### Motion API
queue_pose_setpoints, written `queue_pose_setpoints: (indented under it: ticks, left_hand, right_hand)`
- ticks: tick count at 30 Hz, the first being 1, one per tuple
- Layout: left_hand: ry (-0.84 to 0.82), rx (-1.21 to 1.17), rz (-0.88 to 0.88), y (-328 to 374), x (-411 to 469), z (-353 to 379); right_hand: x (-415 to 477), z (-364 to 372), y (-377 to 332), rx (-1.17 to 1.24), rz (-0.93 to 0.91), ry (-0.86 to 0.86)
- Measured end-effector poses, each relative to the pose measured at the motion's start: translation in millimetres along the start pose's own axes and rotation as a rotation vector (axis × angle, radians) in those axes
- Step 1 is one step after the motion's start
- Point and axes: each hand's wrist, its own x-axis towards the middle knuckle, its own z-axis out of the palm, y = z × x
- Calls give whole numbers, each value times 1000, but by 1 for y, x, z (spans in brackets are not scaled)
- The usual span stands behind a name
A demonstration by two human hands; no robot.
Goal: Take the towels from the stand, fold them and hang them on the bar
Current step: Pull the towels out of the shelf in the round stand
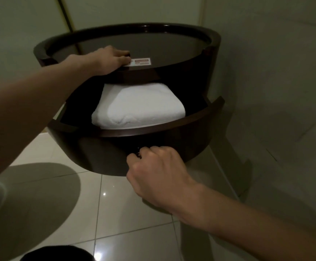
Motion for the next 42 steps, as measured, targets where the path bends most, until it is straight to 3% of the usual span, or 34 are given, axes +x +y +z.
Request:
queue_pose_setpoints:
  ticks: [5, 10, 18, 27, 35, 42]
  left_hand:
    - [84, 44, 16, 8, -9, -7]
    - [129, 93, 181, 23, -32, -14]
    - [148, 51, 398, 48, -95, -39]
    - [-65, -92, 363, 46, -141, -21]
    - [-155, 52, 421, 40, -154, -3]
    - [-70, 36, 472, 39, -153, -1]
  right_hand:
    - [2, -9, 1, 47, -35, -38]
    - [10, -28, 8, 93, -110, -66]
    - [59, -62, 43, 206, -209, 108]
    - [99, -42, 94, 196, -34, -259]
    - [107, -37, 107, 180, -32, -475]
    - [113, -43, 106, 266, -7, -362]
